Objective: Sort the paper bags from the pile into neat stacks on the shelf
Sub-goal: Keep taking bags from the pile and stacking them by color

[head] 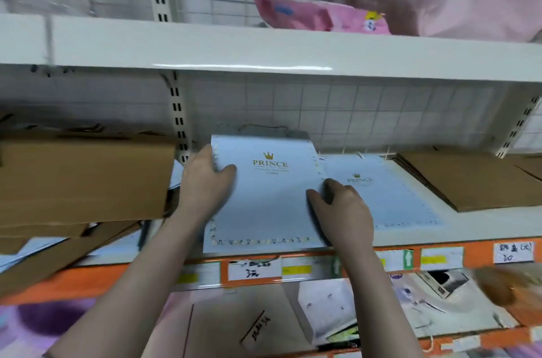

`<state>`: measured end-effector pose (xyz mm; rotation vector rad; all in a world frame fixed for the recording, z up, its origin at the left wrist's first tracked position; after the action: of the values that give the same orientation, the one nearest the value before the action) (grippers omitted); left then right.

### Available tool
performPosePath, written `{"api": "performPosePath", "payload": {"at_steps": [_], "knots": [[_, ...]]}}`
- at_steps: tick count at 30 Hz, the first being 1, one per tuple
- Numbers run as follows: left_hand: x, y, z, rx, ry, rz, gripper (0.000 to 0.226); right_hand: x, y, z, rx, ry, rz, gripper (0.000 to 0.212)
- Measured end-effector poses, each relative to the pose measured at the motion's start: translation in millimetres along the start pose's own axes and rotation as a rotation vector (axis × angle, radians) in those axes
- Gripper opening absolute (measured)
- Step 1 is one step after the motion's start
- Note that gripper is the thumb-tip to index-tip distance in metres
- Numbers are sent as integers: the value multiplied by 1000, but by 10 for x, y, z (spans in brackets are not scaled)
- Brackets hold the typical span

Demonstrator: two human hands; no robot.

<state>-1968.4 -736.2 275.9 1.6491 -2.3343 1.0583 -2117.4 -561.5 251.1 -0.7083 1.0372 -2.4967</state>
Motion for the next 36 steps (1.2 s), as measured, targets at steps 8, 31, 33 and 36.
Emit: {"api": "performPosePath", "payload": {"at_steps": [8, 31, 33, 36], "knots": [[165, 828, -158, 168, -59, 15, 31, 579, -92, -642, -37, -27, 35, 28], [71, 2459, -546, 130, -155, 382, 20, 1304, -444, -1928, -237, 92, 51, 29], [42, 2486, -513, 132, -176, 397, 26, 1284, -422, -1953, -250, 91, 62, 30], [48, 2499, -513, 171, -167, 407, 25, 1266, -432, -1921, -249, 86, 58, 32]]}}
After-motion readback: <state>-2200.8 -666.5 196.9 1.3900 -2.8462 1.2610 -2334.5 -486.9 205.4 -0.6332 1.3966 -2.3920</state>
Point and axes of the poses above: each hand's wrist, its own x-axis towards the middle knuckle, its own y-axis out of the palm, z = x × y, the point moved 4 cm from there along x, towards the middle knuckle, and after that the axes turned 2 degrees about y, right-handed, at the moved point
